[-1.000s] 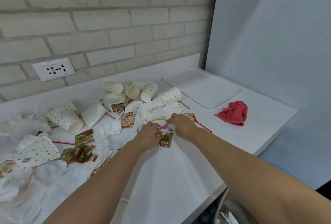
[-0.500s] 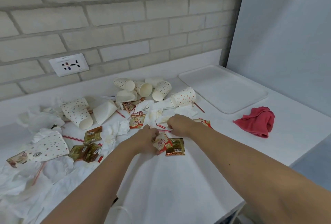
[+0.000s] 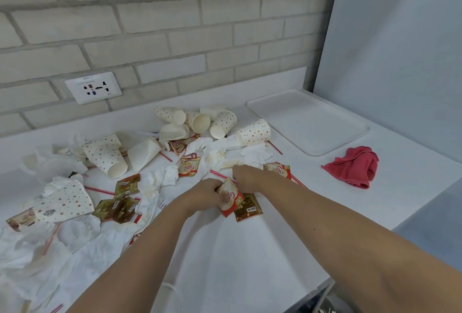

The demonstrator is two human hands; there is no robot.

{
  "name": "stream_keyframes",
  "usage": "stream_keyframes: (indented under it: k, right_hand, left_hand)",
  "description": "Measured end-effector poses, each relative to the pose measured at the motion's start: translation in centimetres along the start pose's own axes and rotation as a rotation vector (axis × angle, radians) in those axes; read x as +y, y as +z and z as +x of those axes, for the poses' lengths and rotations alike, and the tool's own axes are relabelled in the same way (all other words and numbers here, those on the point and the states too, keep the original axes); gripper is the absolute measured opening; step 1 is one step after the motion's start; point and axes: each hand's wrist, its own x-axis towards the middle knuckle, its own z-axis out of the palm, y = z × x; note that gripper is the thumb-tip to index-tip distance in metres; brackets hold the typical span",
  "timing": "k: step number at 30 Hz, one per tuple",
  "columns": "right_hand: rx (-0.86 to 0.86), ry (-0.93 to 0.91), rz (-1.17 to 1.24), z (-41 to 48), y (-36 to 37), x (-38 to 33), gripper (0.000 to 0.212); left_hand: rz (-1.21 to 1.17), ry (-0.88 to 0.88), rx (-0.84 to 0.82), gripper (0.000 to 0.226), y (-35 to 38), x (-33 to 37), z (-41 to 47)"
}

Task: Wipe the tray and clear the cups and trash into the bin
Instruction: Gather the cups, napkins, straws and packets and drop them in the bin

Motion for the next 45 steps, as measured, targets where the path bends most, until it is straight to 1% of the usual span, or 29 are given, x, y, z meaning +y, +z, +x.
stream_keyframes:
  k: [1,3,5,8,9,11,12,13,15,18,20,22,24,28,31,32,34,35,36,39,42,45]
  right_hand:
    - [-0.002,-0.002,0.029,-0.2,0.0,0.1,0.005]
    - [0.018,0.002,0.064,-0.6,-0.3,0.4,0.013]
    - [0.103,0.029,0.162,-1.6,-1.5,1.2,0.012]
    - [0.255,0.117,0.297,-3.0,-3.5,3.2,0.01]
    - [0.318,0.175,0.357,-3.3,-3.8,4.2,0.011]
    - [0.422,0.315,0.421,-3.8,-3.8,6.1,0.026]
    - [0.448,0.391,0.438,-4.0,-3.6,6.9,0.033]
    - [0.454,0.448,0.439,-4.2,-3.1,7.5,0.039]
    - [0.435,0.516,0.41,-4.5,-1.9,8.0,0.043]
    - [0.413,0.588,0.469,-4.6,-0.4,8.0,0.051]
    - [0.409,0.619,0.507,-4.4,0.2,7.8,0.048]
    - [0.409,0.647,0.581,-4.2,0.4,7.7,0.038]
    - [0.388,0.655,0.653,-4.1,0.3,7.8,0.033]
    - [0.344,0.673,0.671,-3.9,0.4,7.8,0.032]
    - [0.379,0.667,0.657,-4.2,0.7,7.2,0.008]
    - [0.398,0.649,0.626,-4.5,0.9,6.8,0.008]
    - [0.434,0.6,0.586,-5.1,1.2,6.3,0.023]
    - [0.447,0.573,0.6,-5.5,1.2,6.2,0.027]
    - [0.467,0.544,0.634,-5.8,1.2,6.1,0.026]
    - [0.557,0.516,0.771,-7.2,0.6,6.0,0.004]
    - [0.603,0.497,0.877,-9.5,-0.2,6.1,0.014]
    - [0.555,0.478,0.963,-12.5,-0.4,6.3,0.014]
  left_hand:
    - [-0.091,-0.004,-0.008,0.02,-0.3,0.3,-0.3]
    - [-0.205,-0.002,-0.027,0.015,-0.6,0.8,-0.7]
    - [-0.221,0.017,-0.048,0.016,-0.3,1.2,-0.7]
    - [-0.066,0.038,-0.046,0.013,1.2,1.9,-0.2]
    - [0.016,0.04,-0.033,0.018,1.7,2.1,0.1]
    - [0.145,0.036,0.001,0.016,2.5,2.6,0.7]
    - [0.168,0.037,0.008,0.015,2.8,2.8,1.0]
    - [0.175,0.038,0.008,0.015,3.0,3.0,1.1]
    - [0.189,0.036,0.006,0.017,3.2,3.1,1.3]
    - [0.202,0.031,0.018,0.021,3.3,3.0,1.5]
    - [0.196,0.025,0.025,0.021,3.4,2.9,1.5]
    - [0.177,0.026,0.033,0.022,3.4,2.7,1.4]
    - [0.114,0.011,0.036,0.024,3.3,2.4,1.2]
    - [-0.036,-0.036,0.034,0.035,3.4,1.6,0.8]
    - [-0.09,-0.058,0.042,0.04,3.5,1.3,0.4]
    - [-0.072,-0.063,0.049,0.04,3.6,1.2,0.3]
    - [-0.046,-0.069,0.058,0.031,3.7,0.9,0.1]
    - [-0.061,-0.072,0.063,0.025,3.7,0.8,0.1]
    - [-0.089,-0.072,0.072,0.02,3.7,0.6,-0.1]
    - [-0.182,-0.064,0.134,0.01,3.7,0.4,-0.6]
    - [-0.215,-0.045,0.189,0.008,4.1,1.2,-1.5]
    - [-0.264,0.038,0.206,0.007,5.3,3.1,-2.6]
